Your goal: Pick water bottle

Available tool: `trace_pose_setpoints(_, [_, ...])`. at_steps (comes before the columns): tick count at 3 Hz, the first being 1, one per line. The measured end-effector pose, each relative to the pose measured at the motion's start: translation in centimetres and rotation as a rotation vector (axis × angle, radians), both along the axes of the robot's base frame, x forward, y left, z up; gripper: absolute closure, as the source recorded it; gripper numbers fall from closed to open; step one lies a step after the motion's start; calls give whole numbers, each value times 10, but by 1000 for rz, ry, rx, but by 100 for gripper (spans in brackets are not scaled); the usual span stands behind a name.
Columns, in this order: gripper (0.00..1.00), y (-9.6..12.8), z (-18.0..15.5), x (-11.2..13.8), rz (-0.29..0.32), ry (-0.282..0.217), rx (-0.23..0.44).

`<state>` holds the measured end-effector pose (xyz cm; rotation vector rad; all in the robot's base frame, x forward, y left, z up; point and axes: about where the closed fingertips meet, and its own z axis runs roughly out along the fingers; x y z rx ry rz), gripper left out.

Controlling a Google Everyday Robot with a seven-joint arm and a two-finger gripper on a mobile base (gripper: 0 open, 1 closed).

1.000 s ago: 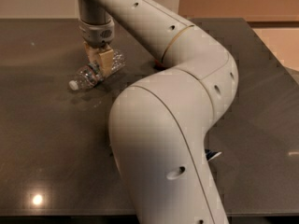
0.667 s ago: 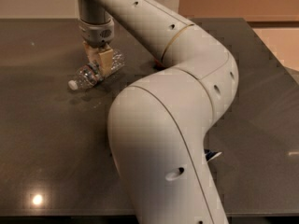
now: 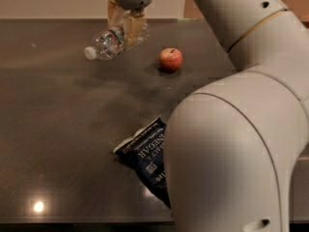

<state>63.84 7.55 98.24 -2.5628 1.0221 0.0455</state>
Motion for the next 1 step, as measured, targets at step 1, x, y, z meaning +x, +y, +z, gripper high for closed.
trace_pose_setpoints(1, [100, -16, 30, -5, 6, -38, 56])
